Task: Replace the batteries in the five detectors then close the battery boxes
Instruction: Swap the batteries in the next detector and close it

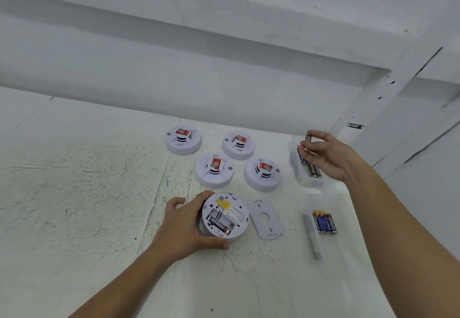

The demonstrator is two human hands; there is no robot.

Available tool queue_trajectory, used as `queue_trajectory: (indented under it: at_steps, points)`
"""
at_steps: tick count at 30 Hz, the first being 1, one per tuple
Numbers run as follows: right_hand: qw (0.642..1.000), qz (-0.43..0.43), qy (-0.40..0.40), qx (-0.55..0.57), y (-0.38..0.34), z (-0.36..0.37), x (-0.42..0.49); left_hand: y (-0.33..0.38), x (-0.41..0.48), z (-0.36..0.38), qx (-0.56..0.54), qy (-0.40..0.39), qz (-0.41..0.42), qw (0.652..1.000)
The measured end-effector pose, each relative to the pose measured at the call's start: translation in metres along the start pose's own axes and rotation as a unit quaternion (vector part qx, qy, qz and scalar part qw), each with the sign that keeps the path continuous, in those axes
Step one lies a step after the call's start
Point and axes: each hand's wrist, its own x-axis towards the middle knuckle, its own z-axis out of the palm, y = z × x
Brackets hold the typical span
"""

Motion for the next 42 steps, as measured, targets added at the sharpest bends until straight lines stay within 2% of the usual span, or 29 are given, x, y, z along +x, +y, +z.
queue_trajectory:
  at_steps: [4, 9, 16, 19, 23, 26, 30, 34, 42]
  points:
    - [0.995, 0.026, -0.074, -0.061, 0.011, 0.023, -0.018, -0.002, 0.0, 0.001, 0.003, -0.001, -0.013, 1.0]
    - [0.987, 0.055, -0.106, -0.11, 0.032, 0.051, -0.036, -0.002, 0.0, 0.001, 0.01, -0.002, -0.011, 1.0]
    - [0.978, 0.127, -0.157, -0.061, 0.059, 0.08, -0.058, 0.005, -0.003, -0.002, 0.013, 0.002, -0.001, 1.0]
    - [0.971, 0.129, -0.181, -0.087, 0.07, 0.089, -0.064, 0.006, -0.003, -0.004, 0.023, -0.004, 0.006, 1.0]
    - [0.968, 0.083, -0.194, -0.134, 0.079, 0.096, -0.069, 0.002, -0.001, -0.002, 0.033, -0.005, 0.014, 0.999]
    - [0.957, 0.018, -0.192, -0.216, 0.083, 0.099, -0.073, 0.0, 0.0, -0.001, 0.038, -0.005, 0.023, 0.999]
    - [0.898, -0.086, -0.2, -0.382, 0.086, 0.103, -0.08, -0.002, 0.0, -0.001, 0.034, -0.012, 0.025, 0.999]
    - [0.839, -0.14, -0.213, -0.481, 0.091, 0.103, -0.086, -0.008, 0.002, 0.003, 0.04, -0.014, 0.03, 0.999]
    - [0.809, -0.157, -0.242, -0.513, 0.102, 0.099, -0.091, -0.01, 0.004, 0.005, 0.05, -0.005, 0.041, 0.998]
